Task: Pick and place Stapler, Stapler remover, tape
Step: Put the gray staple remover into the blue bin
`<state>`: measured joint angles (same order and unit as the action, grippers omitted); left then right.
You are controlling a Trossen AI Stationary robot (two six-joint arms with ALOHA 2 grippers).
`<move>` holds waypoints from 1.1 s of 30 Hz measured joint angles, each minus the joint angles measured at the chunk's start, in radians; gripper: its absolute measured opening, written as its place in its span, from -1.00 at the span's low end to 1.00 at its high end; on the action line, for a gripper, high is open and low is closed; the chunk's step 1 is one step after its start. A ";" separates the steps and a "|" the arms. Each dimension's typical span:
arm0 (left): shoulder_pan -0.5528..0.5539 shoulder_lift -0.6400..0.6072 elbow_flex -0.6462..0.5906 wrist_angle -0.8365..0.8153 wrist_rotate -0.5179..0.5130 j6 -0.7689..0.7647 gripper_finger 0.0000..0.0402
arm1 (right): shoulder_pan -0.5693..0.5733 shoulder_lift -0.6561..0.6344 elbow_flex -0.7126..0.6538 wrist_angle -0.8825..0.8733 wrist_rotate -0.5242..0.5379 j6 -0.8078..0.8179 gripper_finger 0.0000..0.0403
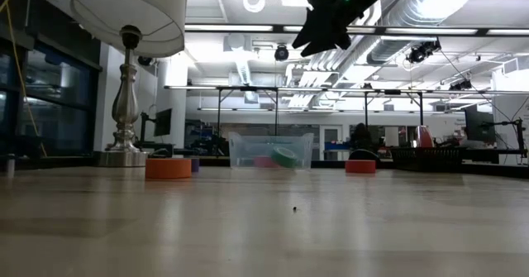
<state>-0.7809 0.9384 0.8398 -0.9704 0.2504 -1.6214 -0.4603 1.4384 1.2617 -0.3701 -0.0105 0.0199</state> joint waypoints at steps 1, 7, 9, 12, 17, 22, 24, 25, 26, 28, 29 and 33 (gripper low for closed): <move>-0.025 0.024 0.000 0.013 0.000 -0.015 -0.52 | 0.000 0.000 0.000 0.000 0.000 -0.002 0.19; -0.149 0.173 0.000 0.091 -0.017 -0.048 -0.52 | 0.000 0.000 0.000 0.000 -0.012 -0.013 0.18; -0.178 0.219 0.000 0.121 -0.041 -0.028 -0.52 | 0.000 0.000 0.000 0.000 -0.021 -0.021 0.18; -0.209 0.287 0.000 0.157 -0.055 -0.002 -0.52 | 0.000 0.000 0.000 0.000 -0.022 -0.021 0.18; -0.236 0.385 0.000 0.253 -0.054 0.043 -0.52 | 0.000 0.000 0.000 0.000 -0.022 -0.021 0.18; -0.234 0.440 0.000 0.265 -0.059 0.046 -0.52 | 0.000 0.000 0.000 0.000 -0.023 -0.021 0.19; -0.234 0.447 0.000 0.266 -0.071 0.030 -0.52 | 0.000 0.000 0.000 0.000 -0.023 -0.020 0.19; -0.234 0.448 0.000 0.269 -0.074 0.017 -0.51 | 0.000 0.000 0.000 0.000 -0.023 -0.021 0.19; -0.234 0.448 0.000 0.270 -0.076 0.012 -0.47 | 0.000 0.000 0.000 0.000 -0.023 -0.021 0.18; -0.234 0.448 0.000 0.274 -0.074 0.012 -0.30 | 0.000 0.000 0.000 0.000 -0.023 -0.020 0.18; -0.234 0.448 0.000 0.274 -0.071 0.012 -0.20 | 0.000 0.000 0.000 0.000 -0.023 -0.020 0.18; -0.234 0.448 0.000 0.266 -0.045 0.019 0.13 | 0.000 0.000 0.000 -0.001 -0.023 -0.020 0.19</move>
<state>-1.0149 1.3861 0.8402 -0.7042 0.2055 -1.6023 -0.4603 1.4384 1.2613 -0.3707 -0.0338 -0.0006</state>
